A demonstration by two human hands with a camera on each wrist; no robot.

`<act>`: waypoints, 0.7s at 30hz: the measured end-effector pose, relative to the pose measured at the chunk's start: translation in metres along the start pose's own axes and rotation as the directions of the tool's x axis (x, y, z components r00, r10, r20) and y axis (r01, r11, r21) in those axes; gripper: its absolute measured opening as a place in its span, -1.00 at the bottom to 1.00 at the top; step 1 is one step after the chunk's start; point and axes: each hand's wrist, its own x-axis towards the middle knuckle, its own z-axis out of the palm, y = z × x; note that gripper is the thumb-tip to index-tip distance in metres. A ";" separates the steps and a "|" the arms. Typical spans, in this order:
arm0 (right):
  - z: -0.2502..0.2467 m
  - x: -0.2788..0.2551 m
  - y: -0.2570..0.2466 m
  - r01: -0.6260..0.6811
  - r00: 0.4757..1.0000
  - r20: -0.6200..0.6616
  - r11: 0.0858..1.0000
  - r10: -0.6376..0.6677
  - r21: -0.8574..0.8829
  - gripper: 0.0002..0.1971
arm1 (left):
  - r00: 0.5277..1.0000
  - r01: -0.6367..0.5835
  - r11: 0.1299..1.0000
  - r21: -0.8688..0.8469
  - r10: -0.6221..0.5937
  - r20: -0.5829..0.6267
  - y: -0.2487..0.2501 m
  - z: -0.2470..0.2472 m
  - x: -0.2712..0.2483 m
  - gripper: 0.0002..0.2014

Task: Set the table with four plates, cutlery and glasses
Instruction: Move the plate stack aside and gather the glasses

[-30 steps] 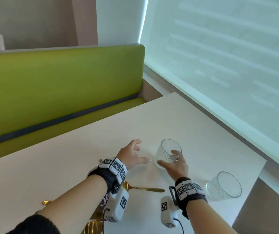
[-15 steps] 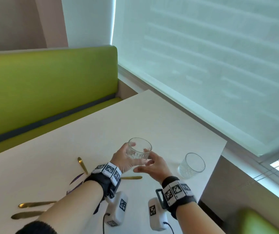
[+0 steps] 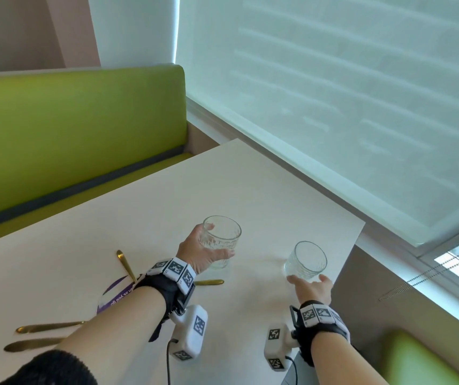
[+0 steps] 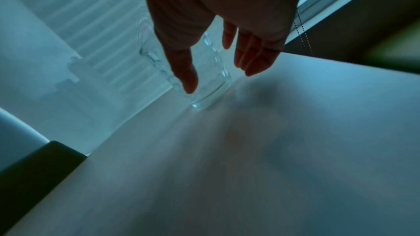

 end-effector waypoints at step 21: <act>0.022 -0.033 -0.015 0.177 0.983 0.045 0.984 -0.178 0.018 -0.27 | 0.999 0.010 1.000 -0.011 -0.011 -0.052 -0.016 -0.029 -0.026 -0.27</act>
